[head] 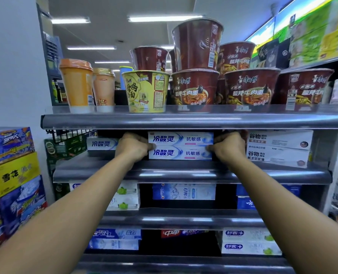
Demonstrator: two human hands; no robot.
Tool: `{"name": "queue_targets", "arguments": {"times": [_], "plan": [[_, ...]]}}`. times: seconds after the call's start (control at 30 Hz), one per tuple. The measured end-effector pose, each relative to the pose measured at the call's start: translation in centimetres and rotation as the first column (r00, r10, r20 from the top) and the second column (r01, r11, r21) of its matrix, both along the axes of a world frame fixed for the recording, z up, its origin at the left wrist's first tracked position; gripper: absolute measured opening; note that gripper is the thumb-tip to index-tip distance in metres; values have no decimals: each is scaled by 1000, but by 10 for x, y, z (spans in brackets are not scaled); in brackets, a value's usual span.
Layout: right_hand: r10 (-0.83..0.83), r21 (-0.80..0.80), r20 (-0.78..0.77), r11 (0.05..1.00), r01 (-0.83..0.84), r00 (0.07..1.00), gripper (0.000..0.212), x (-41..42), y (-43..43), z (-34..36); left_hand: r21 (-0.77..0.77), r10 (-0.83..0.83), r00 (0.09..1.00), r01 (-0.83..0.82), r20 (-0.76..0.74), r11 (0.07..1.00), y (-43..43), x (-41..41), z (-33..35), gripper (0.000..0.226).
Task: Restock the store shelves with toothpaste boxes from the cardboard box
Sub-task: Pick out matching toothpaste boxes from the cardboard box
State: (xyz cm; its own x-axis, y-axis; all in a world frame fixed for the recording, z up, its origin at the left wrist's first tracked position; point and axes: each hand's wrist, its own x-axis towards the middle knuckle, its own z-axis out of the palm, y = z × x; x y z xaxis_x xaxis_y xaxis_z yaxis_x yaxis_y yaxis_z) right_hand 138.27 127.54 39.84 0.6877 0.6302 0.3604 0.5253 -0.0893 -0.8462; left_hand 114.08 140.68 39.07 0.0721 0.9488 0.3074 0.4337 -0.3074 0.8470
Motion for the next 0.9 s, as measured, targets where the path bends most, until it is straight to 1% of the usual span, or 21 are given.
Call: {"name": "queue_targets", "arguments": {"times": [0.1, 0.2, 0.3, 0.4, 0.47, 0.53, 0.57, 0.63, 0.7, 0.73, 0.8, 0.83, 0.9], "plan": [[-8, -2, -5, 1000, 8, 1000, 29, 0, 2, -1, -10, 14, 1000, -14, 18, 1000, -2, 0, 1, 29], [-20, -7, 23, 1000, 20, 1000, 31, 0, 4, -2, 17, 36, 999, -36, -3, 999, -5, -1, -1, 29], [-47, -27, 106, 998, 50, 993, 29, -2, 4, -4, 44, 65, 997, -63, -44, 997, -9, -2, -1, 32], [-63, -44, 233, 996, 75, 970, 23, -8, -2, -6, 76, 90, 991, -82, -100, 994, -17, -2, 1, 41], [-79, -21, 365, 995, 93, 928, 24, -13, -10, -9, 171, 104, 984, -79, -144, 982, -26, -5, -1, 50], [-115, 76, 524, 993, 88, 844, 26, -22, -23, -17, 349, 128, 981, -70, -146, 934, -41, -14, -10, 47], [-141, 152, 578, 986, 63, 804, 23, -28, -33, -24, 450, 121, 987, -60, -110, 891, -49, -20, -18, 44], [-185, 312, 596, 950, -13, 781, 11, -41, -54, -46, 629, 33, 999, -17, -13, 777, -67, -33, -43, 43], [-184, 396, 578, 915, -76, 795, 19, -55, -76, -79, 738, -56, 998, 26, 17, 674, -86, -44, -81, 39], [-160, 403, 568, 909, -104, 807, 18, -62, -87, -99, 761, -91, 996, 59, 0, 646, -95, -49, -104, 35], [-99, 381, 555, 913, -147, 826, 14, -73, -108, -144, 761, -166, 985, 143, -47, 633, -115, -57, -158, 26], [-63, 358, 545, 919, -164, 836, 13, -77, -118, -169, 740, -198, 978, 185, -71, 647, -124, -60, -186, 22], [35, 270, 491, 944, -190, 870, 13, -84, -136, -221, 641, -251, 958, 281, -140, 714, -144, -65, -246, 18]]}}
